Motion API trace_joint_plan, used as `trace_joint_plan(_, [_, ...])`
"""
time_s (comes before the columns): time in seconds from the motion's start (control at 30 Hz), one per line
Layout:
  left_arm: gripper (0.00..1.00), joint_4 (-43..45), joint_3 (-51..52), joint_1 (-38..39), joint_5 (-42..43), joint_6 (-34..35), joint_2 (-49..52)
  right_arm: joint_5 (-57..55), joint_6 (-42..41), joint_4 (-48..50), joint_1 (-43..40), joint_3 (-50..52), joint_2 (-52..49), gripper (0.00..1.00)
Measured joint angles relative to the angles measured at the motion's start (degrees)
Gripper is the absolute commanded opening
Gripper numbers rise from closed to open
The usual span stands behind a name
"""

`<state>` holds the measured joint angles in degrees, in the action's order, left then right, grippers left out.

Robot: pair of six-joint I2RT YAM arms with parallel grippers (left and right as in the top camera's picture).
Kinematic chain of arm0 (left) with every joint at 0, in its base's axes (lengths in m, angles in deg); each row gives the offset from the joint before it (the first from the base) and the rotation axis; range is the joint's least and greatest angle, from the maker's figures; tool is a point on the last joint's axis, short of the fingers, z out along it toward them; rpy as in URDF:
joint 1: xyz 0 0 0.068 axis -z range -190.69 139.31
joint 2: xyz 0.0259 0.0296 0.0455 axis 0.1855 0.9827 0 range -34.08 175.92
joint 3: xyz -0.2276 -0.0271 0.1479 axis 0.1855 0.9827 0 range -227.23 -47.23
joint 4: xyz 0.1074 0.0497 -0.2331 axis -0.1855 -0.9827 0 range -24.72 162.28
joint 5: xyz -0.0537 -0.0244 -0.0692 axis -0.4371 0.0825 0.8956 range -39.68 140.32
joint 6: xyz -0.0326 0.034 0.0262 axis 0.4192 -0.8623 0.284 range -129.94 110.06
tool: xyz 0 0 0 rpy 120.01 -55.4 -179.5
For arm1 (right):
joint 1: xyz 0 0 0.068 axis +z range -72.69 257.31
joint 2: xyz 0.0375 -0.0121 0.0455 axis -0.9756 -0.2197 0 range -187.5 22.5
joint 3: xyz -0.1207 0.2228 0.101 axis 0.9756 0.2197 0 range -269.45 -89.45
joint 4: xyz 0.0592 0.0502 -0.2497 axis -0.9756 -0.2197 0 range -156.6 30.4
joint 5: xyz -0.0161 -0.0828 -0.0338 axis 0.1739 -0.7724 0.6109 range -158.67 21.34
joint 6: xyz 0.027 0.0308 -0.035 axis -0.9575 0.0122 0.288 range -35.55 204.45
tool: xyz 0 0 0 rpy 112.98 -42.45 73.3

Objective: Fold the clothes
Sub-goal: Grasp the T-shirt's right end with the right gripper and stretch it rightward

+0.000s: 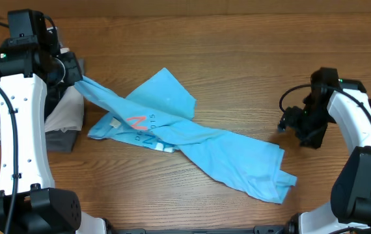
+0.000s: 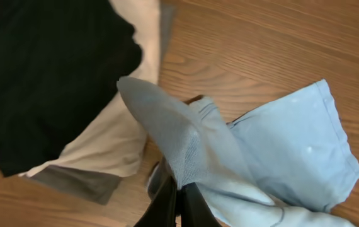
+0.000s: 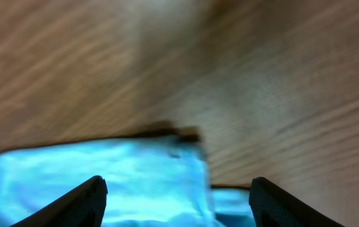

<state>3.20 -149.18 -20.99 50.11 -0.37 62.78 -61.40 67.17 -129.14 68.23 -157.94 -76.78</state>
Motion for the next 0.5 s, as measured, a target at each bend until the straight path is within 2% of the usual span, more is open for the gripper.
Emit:
trace_joint_plan(0.1, [0.04,0.2,0.0,-0.4,-0.7,1.1,0.0,0.4,0.4,2.4,-1.1,2.5,0.0,0.75])
trace_joint_plan(0.2, [0.04,0.5,0.0,-0.3,-0.7,1.6,0.0,2.8,0.9,7.4,-1.6,5.6,0.0,0.68])
trace_joint_plan(0.33, [0.04,0.5,0.0,-0.3,-0.7,2.1,0.0,6.5,1.0,12.8,-1.5,9.9,0.0,0.67])
trace_joint_plan(0.43, [0.04,0.4,0.0,-0.3,-0.7,2.1,0.0,7.9,1.0,14.5,-1.4,12.9,0.0,0.61])
trace_joint_plan(0.5, [0.04,0.3,0.0,-0.3,-0.7,2.1,0.0,9.2,1.4,15.5,-1.4,14.5,0.0,0.49])
